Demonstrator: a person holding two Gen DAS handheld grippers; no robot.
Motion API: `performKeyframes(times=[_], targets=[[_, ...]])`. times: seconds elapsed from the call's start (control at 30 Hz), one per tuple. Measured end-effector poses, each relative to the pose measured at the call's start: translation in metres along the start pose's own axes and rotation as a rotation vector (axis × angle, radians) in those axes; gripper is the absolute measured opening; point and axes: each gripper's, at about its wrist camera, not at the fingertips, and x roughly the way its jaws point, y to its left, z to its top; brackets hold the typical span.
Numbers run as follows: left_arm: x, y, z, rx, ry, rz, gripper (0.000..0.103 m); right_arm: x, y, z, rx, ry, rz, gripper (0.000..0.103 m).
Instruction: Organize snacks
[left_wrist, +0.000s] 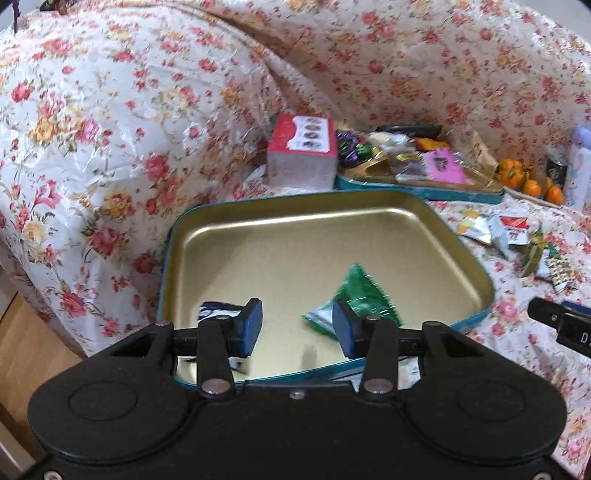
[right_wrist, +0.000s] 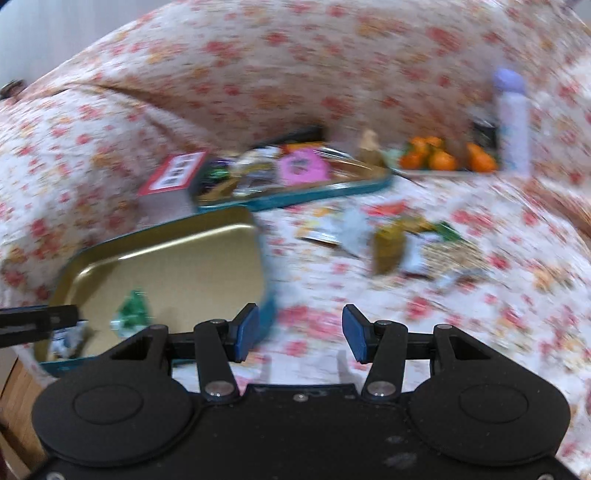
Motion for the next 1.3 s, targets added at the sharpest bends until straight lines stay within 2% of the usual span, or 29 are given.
performKeyframes(times=[0.1,0.23,0.37,0.57,0.77,0.9,1.03,1.1,1.23,1.3], targets=[[-0.007,-0.017,-0.002,0.004,-0.023,0.003,0.051,0.003,-0.032,-0.003,0.068,0.010,-0.043,0.053],[-0.011,-0.047,-0.002,0.050,-0.002,-0.030,0.051,0.013,-0.071,0.002,0.179,0.014,-0.067,0.053],[-0.016,-0.083,0.002,0.121,0.000,-0.082,0.051,0.026,-0.101,0.010,0.298,0.008,-0.046,0.053],[-0.015,-0.129,0.010,0.179,0.002,-0.154,0.051,0.049,-0.121,0.021,0.409,0.029,0.010,0.053],[-0.005,-0.160,0.008,0.203,0.036,-0.176,0.051,0.073,-0.144,0.029,0.527,0.057,0.052,0.051],[0.002,-0.171,0.007,0.203,0.063,-0.182,0.051,0.082,-0.154,0.037,0.542,0.045,0.059,0.050],[0.008,-0.178,0.008,0.207,0.078,-0.179,0.051,0.091,-0.160,0.047,0.514,0.024,0.030,0.050],[0.012,-0.181,0.009,0.213,0.085,-0.174,0.051,0.093,-0.161,0.052,0.474,0.006,-0.009,0.050],[0.017,-0.185,0.010,0.219,0.099,-0.174,0.051,0.093,-0.157,0.057,0.338,-0.051,-0.145,0.051],[0.020,-0.188,0.011,0.220,0.106,-0.176,0.051,0.095,-0.163,0.057,0.324,-0.056,-0.180,0.051]])
